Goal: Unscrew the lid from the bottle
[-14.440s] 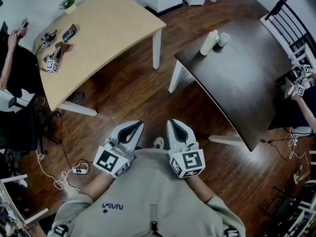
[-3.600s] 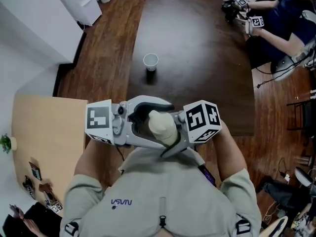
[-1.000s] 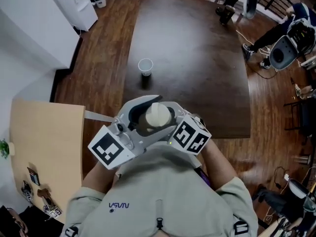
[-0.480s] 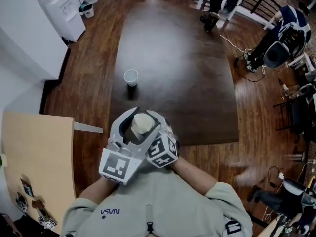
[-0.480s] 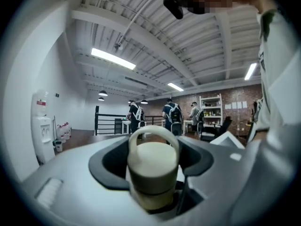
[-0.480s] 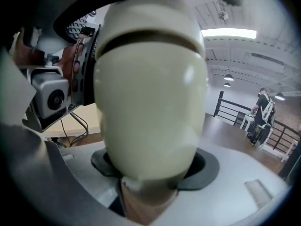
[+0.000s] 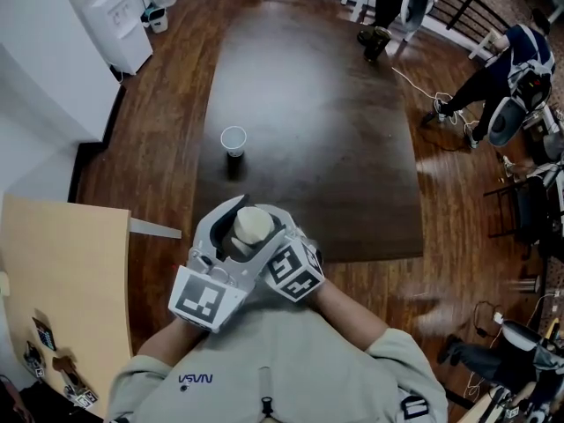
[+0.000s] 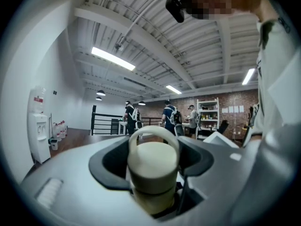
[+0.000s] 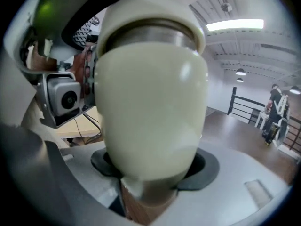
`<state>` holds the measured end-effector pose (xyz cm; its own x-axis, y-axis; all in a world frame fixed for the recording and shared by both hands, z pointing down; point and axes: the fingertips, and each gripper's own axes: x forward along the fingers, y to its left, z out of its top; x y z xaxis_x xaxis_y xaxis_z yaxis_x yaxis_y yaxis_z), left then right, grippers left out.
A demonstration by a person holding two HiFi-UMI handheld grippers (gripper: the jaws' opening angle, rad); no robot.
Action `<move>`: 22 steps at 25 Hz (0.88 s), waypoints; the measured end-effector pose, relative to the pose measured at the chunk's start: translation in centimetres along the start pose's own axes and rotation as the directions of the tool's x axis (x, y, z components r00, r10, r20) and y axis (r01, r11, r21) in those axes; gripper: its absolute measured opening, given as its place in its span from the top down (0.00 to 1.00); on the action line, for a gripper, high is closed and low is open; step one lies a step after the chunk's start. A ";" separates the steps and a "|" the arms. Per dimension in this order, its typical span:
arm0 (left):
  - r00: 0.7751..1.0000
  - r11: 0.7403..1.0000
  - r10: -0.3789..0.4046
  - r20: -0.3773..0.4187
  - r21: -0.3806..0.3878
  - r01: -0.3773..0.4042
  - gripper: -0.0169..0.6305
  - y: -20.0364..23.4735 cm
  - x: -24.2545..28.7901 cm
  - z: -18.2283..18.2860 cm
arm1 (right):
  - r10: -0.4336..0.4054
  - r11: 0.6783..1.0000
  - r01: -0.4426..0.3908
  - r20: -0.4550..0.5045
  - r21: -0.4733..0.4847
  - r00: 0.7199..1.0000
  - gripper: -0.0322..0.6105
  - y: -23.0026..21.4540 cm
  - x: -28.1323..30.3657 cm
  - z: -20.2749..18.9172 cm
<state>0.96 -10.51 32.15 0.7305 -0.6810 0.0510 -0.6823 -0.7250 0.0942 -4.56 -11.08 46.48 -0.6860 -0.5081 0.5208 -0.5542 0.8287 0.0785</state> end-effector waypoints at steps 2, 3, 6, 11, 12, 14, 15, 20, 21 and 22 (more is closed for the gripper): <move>1.000 1.000 -0.022 0.019 -0.008 0.022 0.51 -0.4 -0.4 0.7 | 0.064 0.998 -0.064 -0.028 -0.023 0.998 0.48 0.4 -0.3 -0.5; 0.999 1.000 -0.028 0.030 -0.011 0.028 0.51 -0.5 -0.6 1.2 | 0.076 0.996 -0.079 -0.054 -0.042 0.996 0.48 0.4 -0.5 -1.0; 0.998 0.999 -0.021 0.059 -0.025 0.023 0.51 -0.1 -1.2 2.3 | 0.053 0.996 -0.058 -0.090 -0.063 0.995 0.48 -0.9 -0.7 -2.6; 0.999 1.000 -0.001 0.053 0.010 0.000 0.51 2.9 -1.1 -0.6 | -0.037 0.998 0.037 -0.007 0.055 0.999 0.48 -4.3 0.1 -5.0; 0.999 1.000 -0.003 0.047 0.018 0.002 0.51 3.5 -0.8 -1.8 | -0.054 0.995 0.054 0.004 0.082 0.999 0.48 -5.0 0.3 -5.6; 0.999 1.000 -0.011 0.030 0.029 0.010 0.51 4.8 -0.1 -4.7 | -0.085 0.990 0.082 0.016 0.118 0.996 0.48 -6.2 0.7 -6.8; 1.000 0.999 -0.014 0.018 0.029 0.013 0.51 5.4 0.2 -6.2 | -0.097 0.987 0.093 0.020 0.130 0.995 0.48 -6.7 0.9 -7.4; 0.997 1.000 -0.013 -0.076 0.020 0.014 0.51 7.4 2.1 -12.9 | -0.115 0.983 0.109 0.035 0.146 0.993 0.48 -7.8 2.3 -9.1; 0.995 1.000 -0.010 -0.096 0.025 0.012 0.51 7.8 2.5 -14.1 | -0.113 0.984 0.106 0.035 0.145 0.993 0.48 -7.8 2.6 -9.4; 0.993 0.999 -0.007 -0.118 0.031 0.011 0.51 8.0 2.7 -15.4 | -0.108 0.984 0.102 0.033 0.145 0.994 0.48 -7.8 3.0 -9.7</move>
<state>-2.11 -16.58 48.35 0.7334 -0.6588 0.1675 -0.6750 -0.7351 0.0639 2.30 -16.76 55.68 -0.6373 -0.6024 0.4806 -0.6841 0.7294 0.0071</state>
